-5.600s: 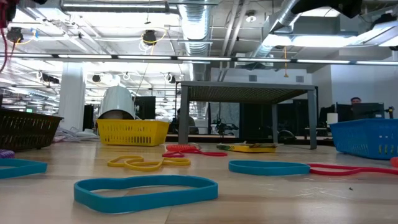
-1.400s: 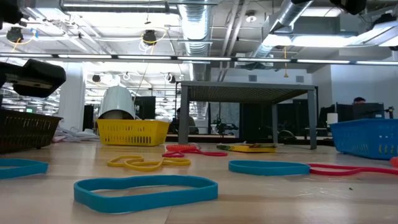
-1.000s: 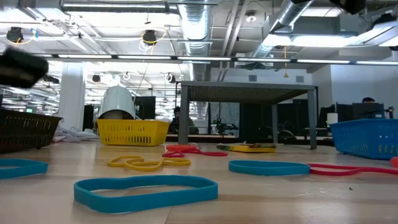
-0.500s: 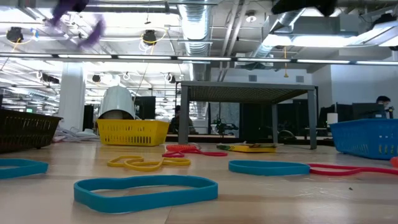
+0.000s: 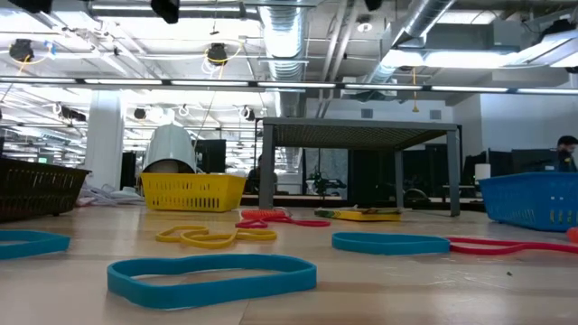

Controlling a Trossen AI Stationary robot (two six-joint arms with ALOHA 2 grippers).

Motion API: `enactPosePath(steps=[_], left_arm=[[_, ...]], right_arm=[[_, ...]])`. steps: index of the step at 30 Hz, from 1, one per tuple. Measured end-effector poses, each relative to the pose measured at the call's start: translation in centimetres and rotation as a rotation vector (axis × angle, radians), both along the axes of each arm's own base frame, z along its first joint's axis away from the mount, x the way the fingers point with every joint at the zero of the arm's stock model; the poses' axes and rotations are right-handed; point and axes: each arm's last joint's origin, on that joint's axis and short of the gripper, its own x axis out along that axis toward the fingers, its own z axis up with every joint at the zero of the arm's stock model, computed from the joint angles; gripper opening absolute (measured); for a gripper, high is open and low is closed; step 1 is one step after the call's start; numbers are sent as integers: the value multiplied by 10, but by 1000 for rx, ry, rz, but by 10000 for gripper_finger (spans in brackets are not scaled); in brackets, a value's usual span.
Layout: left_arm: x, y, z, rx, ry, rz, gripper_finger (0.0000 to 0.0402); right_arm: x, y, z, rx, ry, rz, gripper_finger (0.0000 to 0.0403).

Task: Pick & Place Office Desk Supplies
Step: Put the violet spring keychain into the blue bin

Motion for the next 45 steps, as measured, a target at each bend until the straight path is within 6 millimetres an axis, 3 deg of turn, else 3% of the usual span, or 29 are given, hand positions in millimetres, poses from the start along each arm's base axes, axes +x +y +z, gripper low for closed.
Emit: enactPosePath(steps=[5,12,33,45], left_arm=[[9,5,-4,50,-12,-13,0],[18,9,-3,44,-70,-26,0],[26,13,-10,47,-49,-6,1],[26,13,-8,47,-69,-32,1]], right_arm=[[8,-17,6,-16,-73,11,204],[31,-28,-15,39,-63,1,251],[58,-23,-37,27,-131,51,244],[80,-22,-39,35,-144,45,244]])
